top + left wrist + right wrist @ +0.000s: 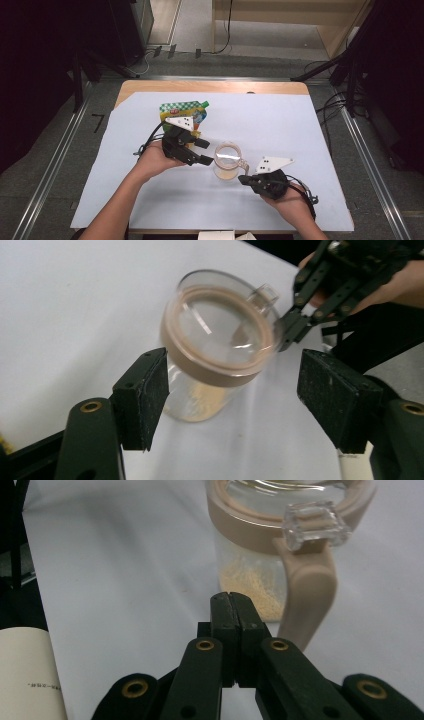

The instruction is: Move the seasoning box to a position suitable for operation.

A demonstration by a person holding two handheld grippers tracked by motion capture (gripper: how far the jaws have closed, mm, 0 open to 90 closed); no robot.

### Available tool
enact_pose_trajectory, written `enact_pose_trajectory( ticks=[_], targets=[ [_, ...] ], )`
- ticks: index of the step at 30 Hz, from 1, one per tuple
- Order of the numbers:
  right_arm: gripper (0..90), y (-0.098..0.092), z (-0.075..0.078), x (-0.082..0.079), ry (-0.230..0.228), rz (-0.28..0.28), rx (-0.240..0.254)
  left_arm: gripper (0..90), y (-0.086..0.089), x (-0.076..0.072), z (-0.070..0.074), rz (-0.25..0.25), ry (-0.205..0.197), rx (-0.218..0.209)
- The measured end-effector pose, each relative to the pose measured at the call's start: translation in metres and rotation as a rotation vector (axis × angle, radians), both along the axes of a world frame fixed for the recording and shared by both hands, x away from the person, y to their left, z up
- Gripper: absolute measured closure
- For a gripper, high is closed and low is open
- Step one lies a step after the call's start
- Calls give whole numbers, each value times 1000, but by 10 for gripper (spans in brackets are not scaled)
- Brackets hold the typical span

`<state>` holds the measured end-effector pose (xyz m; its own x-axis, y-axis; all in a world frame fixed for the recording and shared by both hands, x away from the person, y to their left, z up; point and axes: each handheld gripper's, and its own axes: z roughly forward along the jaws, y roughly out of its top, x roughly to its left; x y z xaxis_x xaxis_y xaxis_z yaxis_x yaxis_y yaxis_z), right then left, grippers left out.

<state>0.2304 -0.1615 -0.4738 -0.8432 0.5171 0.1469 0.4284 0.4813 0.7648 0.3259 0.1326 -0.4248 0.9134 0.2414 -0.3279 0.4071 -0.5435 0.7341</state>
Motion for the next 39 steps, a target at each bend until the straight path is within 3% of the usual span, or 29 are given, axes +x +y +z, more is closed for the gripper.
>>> enact_pose_trajectory(
  ticks=[5, 8, 13, 19, 24, 30, 34, 39],
  targets=[
    [900, 3, -6, 6, 11, -15, -18, 303, 4, 6, -4, 7, -2, -38],
    [900, -3, -7, 11, 20, -41, -9, 339, 5, 7, -5, 4, 4, -29],
    [900, -6, -9, 15, 38, -44, -1, 341, 5, 5, -4, 23, -23, -21],
    [900, -14, -9, 22, 57, -66, 7, 342, -2, -1, -5, 13, -37, 0],
    [900, -22, -12, 30, 71, -87, 11, 340, -10, -2, -11, 11, -5, 28],
    [900, -28, -13, 42, 70, -109, 22, 350, -16, -4, -14, -1, 8, 1],
    [900, -32, -12, 54, 74, -121, 31, 368, -20, -5, -15, 0, -13, -3],
    [900, -37, 2, 51, 60, -102, 59, 300, -26, -9, -15, 5, -75, 7]
  ],
)
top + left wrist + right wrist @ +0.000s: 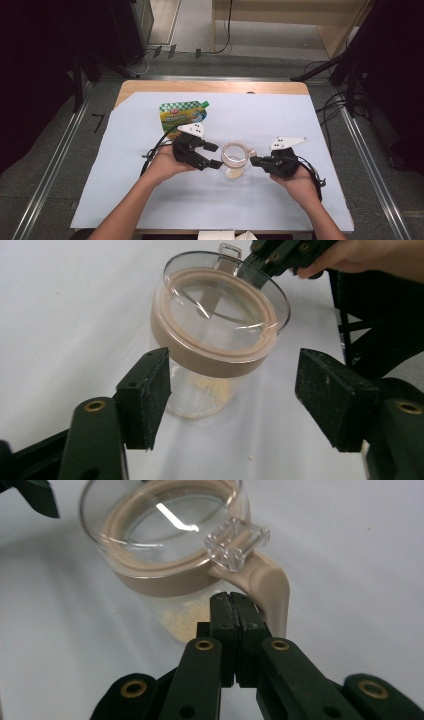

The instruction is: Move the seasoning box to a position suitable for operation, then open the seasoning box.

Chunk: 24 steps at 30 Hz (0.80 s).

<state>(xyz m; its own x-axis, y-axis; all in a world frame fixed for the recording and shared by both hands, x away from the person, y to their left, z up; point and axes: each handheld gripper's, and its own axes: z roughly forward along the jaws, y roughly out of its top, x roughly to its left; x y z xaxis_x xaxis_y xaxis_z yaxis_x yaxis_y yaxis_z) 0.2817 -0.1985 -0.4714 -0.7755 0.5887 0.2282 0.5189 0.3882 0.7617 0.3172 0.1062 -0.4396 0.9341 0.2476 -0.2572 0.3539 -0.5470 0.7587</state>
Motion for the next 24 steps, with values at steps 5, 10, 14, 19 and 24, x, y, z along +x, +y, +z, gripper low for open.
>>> enact_pose_trajectory(
  ticks=[5, 10, 14, 19, 24],
  targets=[
    [900, -6, 5, -4, 4, -20, -23, 221, -8, 1, -2, 8, 13, -8],
    [900, -17, 6, -2, 10, -90, -9, 196, -20, -2, -5, 11, -17, 16],
    [900, -17, 5, 0, 23, -123, -2, 187, -23, 1, -7, 24, -11, 13],
    [900, -13, 1, 2, 34, -139, -15, 190, -26, 1, -10, 35, -22, 14],
    [900, -12, -4, 7, 50, -167, -6, 167, -32, -1, -12, 44, -61, 34]
  ],
)
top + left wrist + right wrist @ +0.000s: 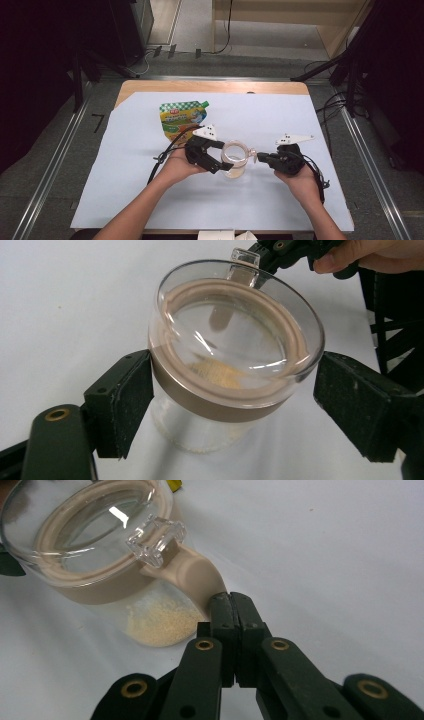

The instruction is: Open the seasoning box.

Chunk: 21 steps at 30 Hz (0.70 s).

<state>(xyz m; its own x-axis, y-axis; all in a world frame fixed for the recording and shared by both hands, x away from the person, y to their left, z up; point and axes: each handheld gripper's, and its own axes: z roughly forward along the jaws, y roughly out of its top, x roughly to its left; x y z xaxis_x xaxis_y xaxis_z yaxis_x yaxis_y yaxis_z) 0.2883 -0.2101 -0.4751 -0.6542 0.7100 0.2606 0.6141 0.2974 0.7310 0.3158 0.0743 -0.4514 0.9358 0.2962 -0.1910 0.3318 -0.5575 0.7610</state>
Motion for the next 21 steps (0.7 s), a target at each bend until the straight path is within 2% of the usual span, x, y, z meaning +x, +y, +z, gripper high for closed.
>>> enact_pose_trajectory(
  ticks=[4, 8, 12, 21],
  targets=[
    [894, 0, -2, 1, 2, -5, -3, 139, -6, -2, -3, 3, -46, 16],
    [900, 3, -2, 0, -20, -8, -22, 111, -12, -1, -8, 11, -37, 16],
    [900, 4, -3, -1, -37, -18, -26, 101, -17, 0, -12, 17, -44, 4],
    [900, 6, -4, -2, -37, -34, -28, 101, -19, -1, -10, 26, -49, 23]
  ],
)
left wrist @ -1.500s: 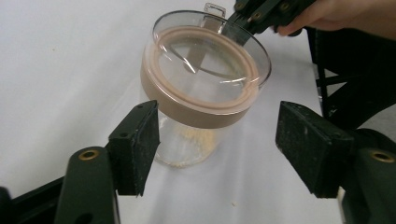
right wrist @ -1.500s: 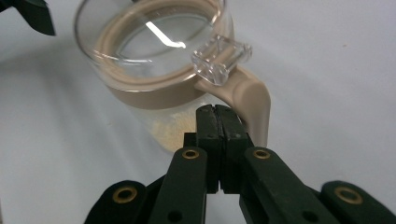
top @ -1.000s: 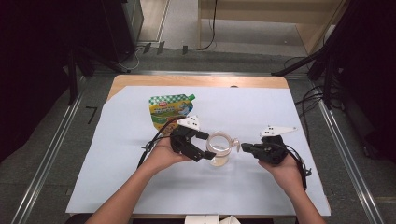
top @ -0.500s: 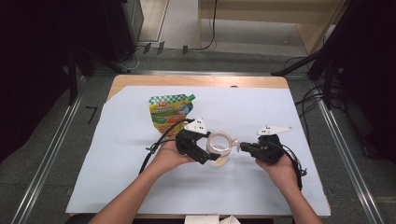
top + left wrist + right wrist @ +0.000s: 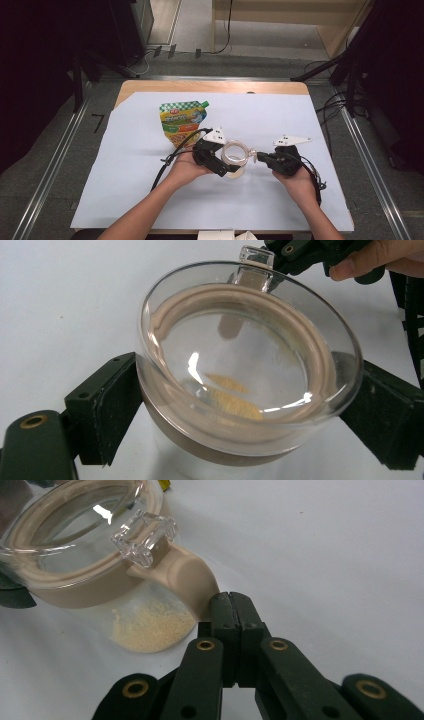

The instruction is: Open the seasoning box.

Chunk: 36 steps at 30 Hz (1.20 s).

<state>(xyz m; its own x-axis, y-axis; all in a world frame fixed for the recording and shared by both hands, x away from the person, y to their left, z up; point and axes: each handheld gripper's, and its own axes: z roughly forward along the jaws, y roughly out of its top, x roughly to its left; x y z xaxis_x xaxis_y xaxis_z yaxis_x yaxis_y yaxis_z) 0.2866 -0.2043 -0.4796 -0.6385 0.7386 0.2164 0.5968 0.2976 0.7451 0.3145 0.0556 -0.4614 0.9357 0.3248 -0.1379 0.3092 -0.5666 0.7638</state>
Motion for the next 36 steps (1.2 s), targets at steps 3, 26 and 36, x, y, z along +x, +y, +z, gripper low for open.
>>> enact_pose_trajectory(
  ticks=[3, 26, 36],
  targets=[
    [900, 0, 0, 0, -1, 0, -3, 101, 0, 0, 1, 0, -3, 7],
    [900, 0, 0, 0, 1, 1, -5, 104, -2, -1, 13, -18, -38, 10],
    [900, 0, 1, -1, 1, 0, -5, 103, -5, -1, 22, -24, -58, 16]
  ],
)
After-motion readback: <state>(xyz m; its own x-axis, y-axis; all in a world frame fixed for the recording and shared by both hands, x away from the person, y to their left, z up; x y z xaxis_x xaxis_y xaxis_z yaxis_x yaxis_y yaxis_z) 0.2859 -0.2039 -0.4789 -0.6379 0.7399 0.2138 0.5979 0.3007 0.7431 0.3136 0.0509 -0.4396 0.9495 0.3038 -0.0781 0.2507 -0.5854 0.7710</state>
